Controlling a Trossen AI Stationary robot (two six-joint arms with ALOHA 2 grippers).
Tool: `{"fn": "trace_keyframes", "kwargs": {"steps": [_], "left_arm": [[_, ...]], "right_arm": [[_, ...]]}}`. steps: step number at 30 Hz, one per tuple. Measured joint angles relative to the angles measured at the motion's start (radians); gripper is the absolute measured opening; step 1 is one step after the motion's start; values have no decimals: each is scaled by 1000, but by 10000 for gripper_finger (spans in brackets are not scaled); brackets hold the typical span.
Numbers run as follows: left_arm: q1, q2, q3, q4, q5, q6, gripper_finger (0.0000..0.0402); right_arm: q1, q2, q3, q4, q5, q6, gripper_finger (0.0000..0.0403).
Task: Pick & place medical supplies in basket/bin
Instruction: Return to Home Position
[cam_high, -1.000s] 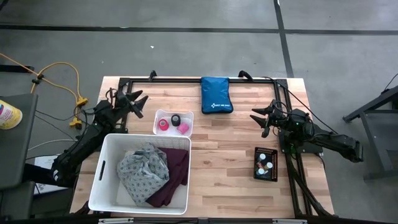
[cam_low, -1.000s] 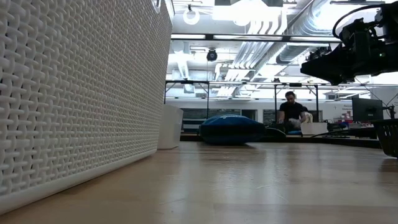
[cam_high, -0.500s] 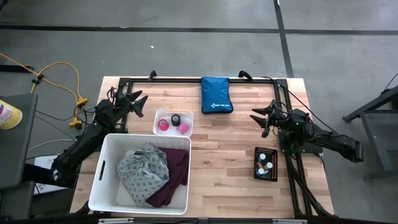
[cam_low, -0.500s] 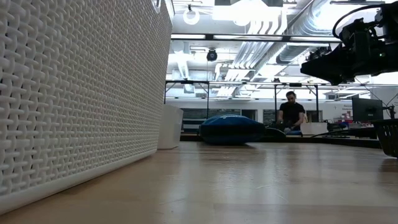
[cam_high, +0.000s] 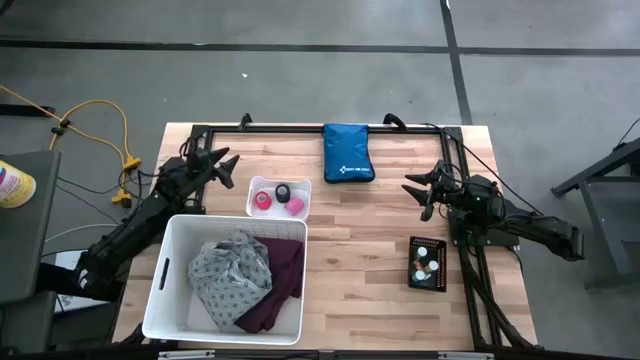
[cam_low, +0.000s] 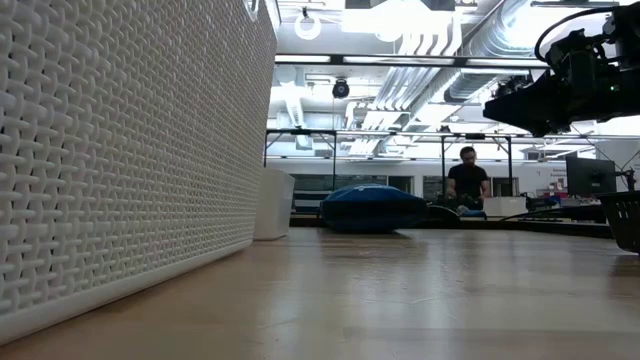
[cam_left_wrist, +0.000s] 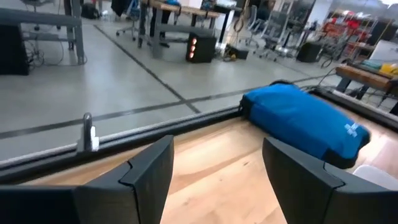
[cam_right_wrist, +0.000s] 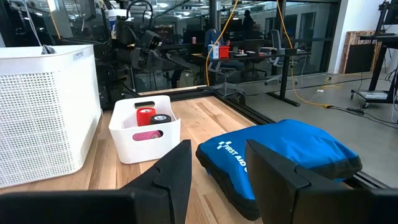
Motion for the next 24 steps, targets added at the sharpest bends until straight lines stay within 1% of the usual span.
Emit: {"fn": "trace_keyframes", "kwargs": {"steps": [3, 24], "left_arm": [[0, -12, -14, 23, 7, -19, 239], [-5, -37, -14, 37, 2, 8, 239]], "right_arm": [[0, 0, 0, 0, 0, 0, 138], [0, 0, 0, 0, 0, 0, 138]]}}
